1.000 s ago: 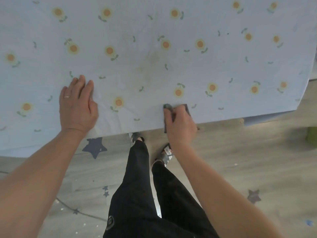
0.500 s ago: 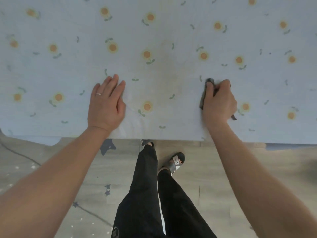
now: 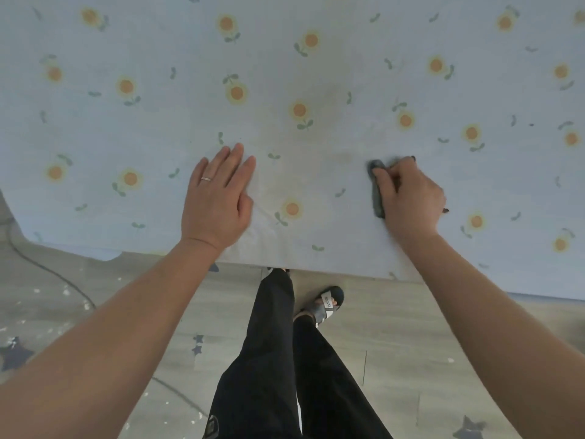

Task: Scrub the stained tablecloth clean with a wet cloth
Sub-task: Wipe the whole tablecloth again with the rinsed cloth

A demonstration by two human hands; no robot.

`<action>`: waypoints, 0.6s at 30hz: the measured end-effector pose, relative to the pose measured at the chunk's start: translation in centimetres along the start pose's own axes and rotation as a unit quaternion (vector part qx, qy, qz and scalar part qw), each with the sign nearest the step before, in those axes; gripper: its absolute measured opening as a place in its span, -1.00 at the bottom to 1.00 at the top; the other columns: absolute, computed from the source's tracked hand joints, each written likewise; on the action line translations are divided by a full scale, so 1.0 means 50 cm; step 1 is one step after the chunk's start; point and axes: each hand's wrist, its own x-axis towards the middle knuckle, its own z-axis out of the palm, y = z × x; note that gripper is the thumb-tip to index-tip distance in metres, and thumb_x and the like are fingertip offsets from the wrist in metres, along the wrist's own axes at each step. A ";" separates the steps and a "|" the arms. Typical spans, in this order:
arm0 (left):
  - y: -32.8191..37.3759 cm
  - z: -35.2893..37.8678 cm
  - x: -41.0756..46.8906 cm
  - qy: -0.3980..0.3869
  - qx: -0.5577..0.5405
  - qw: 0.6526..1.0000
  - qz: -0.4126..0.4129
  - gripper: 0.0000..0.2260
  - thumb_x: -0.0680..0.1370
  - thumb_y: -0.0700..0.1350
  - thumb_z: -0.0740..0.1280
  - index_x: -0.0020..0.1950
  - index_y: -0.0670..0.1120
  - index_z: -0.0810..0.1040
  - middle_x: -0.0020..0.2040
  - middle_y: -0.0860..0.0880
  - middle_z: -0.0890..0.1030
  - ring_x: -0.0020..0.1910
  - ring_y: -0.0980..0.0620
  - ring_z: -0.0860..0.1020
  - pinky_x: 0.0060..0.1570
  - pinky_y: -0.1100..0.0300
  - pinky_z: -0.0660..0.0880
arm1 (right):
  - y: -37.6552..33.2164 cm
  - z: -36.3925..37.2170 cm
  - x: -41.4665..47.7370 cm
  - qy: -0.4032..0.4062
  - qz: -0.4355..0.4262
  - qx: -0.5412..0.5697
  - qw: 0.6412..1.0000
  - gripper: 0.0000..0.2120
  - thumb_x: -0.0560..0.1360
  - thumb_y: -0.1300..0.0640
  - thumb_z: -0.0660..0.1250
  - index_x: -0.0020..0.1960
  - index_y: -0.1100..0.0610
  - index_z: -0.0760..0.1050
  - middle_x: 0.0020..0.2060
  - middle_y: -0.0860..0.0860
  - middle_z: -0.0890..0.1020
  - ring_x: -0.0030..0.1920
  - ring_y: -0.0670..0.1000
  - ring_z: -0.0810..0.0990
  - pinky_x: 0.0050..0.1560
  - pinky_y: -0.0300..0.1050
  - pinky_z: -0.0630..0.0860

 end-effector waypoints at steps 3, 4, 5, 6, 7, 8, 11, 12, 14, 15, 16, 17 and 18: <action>-0.003 -0.002 -0.001 -0.003 -0.002 1.000 -0.004 -0.51 0.61 -0.10 0.13 0.55 -0.10 0.42 0.60 -0.12 0.34 0.60 -0.13 0.28 0.55 -0.19 0.19 | -0.074 0.036 0.027 0.035 0.133 0.038 0.990 -0.67 0.66 -0.17 0.14 -0.09 0.07 0.30 -0.31 -0.03 0.51 -0.33 0.12 0.50 -0.31 -0.05 0.23; -0.004 -0.002 -0.001 -0.003 -0.003 1.000 -0.003 -0.52 0.61 -0.10 0.14 0.55 -0.10 0.42 0.60 -0.11 0.34 0.60 -0.13 0.28 0.55 -0.19 0.19 | -0.111 0.044 0.029 0.037 0.138 0.044 0.989 -0.67 0.67 -0.17 0.13 -0.10 0.07 0.30 -0.31 -0.04 0.49 -0.33 0.10 0.47 -0.31 -0.05 0.18; -0.002 -0.002 -0.002 -0.001 -0.004 1.000 -0.003 -0.52 0.61 -0.11 0.15 0.55 -0.10 0.43 0.60 -0.12 0.35 0.60 -0.13 0.28 0.55 -0.19 0.20 | -0.146 0.054 0.023 0.026 0.113 0.045 0.992 -0.67 0.66 -0.17 0.14 -0.11 0.07 0.29 -0.32 -0.05 0.46 -0.33 0.09 0.45 -0.32 -0.05 0.16; -0.002 -0.001 0.000 0.003 -0.006 1.000 -0.003 -0.52 0.61 -0.11 0.16 0.54 -0.10 0.43 0.60 -0.12 0.35 0.59 -0.14 0.29 0.55 -0.19 0.20 | -0.180 0.068 0.010 0.000 0.062 0.048 0.997 -0.66 0.66 -0.17 0.15 -0.13 0.07 0.29 -0.33 -0.06 0.45 -0.34 0.08 0.44 -0.34 -0.05 0.18; -0.001 -0.001 0.001 0.006 -0.008 1.000 -0.001 -0.52 0.60 -0.12 0.16 0.54 -0.10 0.44 0.59 -0.12 0.36 0.59 -0.14 0.30 0.54 -0.20 0.21 | -0.208 0.079 -0.012 -0.031 0.000 0.049 0.998 -0.65 0.65 -0.16 0.18 -0.14 0.08 0.30 -0.33 -0.05 0.45 -0.35 0.07 0.45 -0.36 -0.05 0.24; -0.002 -0.001 0.002 0.008 -0.009 1.000 0.000 -0.52 0.60 -0.12 0.17 0.54 -0.11 0.44 0.59 -0.12 0.36 0.59 -0.14 0.30 0.54 -0.20 0.21 | -0.227 0.083 -0.037 -0.056 -0.064 0.052 0.995 -0.65 0.64 -0.15 0.21 -0.16 0.08 0.33 -0.35 -0.04 0.47 -0.37 0.07 0.46 -0.38 -0.05 0.32; -0.003 -0.002 0.000 0.005 -0.008 1.000 -0.002 -0.51 0.59 -0.13 0.16 0.53 -0.11 0.44 0.59 -0.12 0.37 0.58 -0.14 0.30 0.54 -0.20 0.21 | -0.191 0.084 -0.093 -0.065 -0.209 0.053 0.974 -0.65 0.59 -0.12 0.30 -0.23 0.09 0.38 -0.42 -0.03 0.51 -0.44 0.09 0.52 -0.48 -0.07 0.43; -0.003 -0.002 0.000 0.005 -0.007 1.000 -0.003 -0.51 0.59 -0.13 0.15 0.53 -0.11 0.44 0.59 -0.12 0.37 0.59 -0.14 0.30 0.55 -0.20 0.21 | -0.156 0.077 -0.097 -0.058 -0.222 0.043 0.972 -0.65 0.58 -0.13 0.29 -0.25 0.08 0.40 -0.42 -0.03 0.51 -0.44 0.10 0.53 -0.49 -0.09 0.42; -0.004 -0.002 0.001 0.001 -0.012 1.000 -0.002 -0.51 0.60 -0.13 0.14 0.53 -0.12 0.44 0.59 -0.12 0.37 0.59 -0.15 0.30 0.55 -0.21 0.21 | -0.082 0.054 -0.084 -0.030 -0.191 0.015 0.981 -0.63 0.58 -0.15 0.27 -0.26 0.09 0.43 -0.43 0.01 0.52 -0.44 0.14 0.55 -0.46 -0.11 0.39; -0.004 -0.002 0.002 0.001 -0.012 1.000 -0.003 -0.51 0.60 -0.13 0.14 0.53 -0.12 0.44 0.59 -0.13 0.37 0.59 -0.15 0.30 0.55 -0.21 0.20 | -0.055 0.040 -0.067 -0.019 -0.154 0.003 0.988 -0.63 0.59 -0.16 0.26 -0.24 0.09 0.43 -0.43 0.03 0.53 -0.44 0.15 0.56 -0.43 -0.10 0.40; -0.004 -0.003 0.001 -0.001 -0.010 1.000 -0.004 -0.51 0.60 -0.13 0.14 0.53 -0.12 0.44 0.59 -0.13 0.37 0.59 -0.14 0.30 0.55 -0.21 0.20 | -0.042 0.029 -0.045 -0.017 -0.108 -0.004 0.994 -0.62 0.61 -0.17 0.24 -0.22 0.10 0.41 -0.43 0.04 0.54 -0.43 0.17 0.56 -0.39 -0.08 0.43; -0.006 -0.003 0.002 -0.002 -0.008 1.000 -0.004 -0.51 0.59 -0.13 0.14 0.54 -0.12 0.44 0.59 -0.13 0.36 0.59 -0.14 0.29 0.55 -0.21 0.20 | -0.043 0.024 -0.019 -0.024 -0.057 -0.006 0.998 -0.62 0.62 -0.18 0.21 -0.19 0.10 0.37 -0.42 0.05 0.54 -0.41 0.18 0.55 -0.35 -0.05 0.43; -0.007 -0.003 0.002 -0.003 -0.009 1.000 -0.002 -0.51 0.59 -0.13 0.14 0.54 -0.12 0.44 0.59 -0.12 0.36 0.59 -0.14 0.29 0.55 -0.21 0.19 | -0.054 0.023 0.006 -0.023 -0.007 -0.001 1.000 -0.61 0.64 -0.19 0.17 -0.16 0.10 0.34 -0.40 0.05 0.53 -0.38 0.19 0.54 -0.33 -0.04 0.38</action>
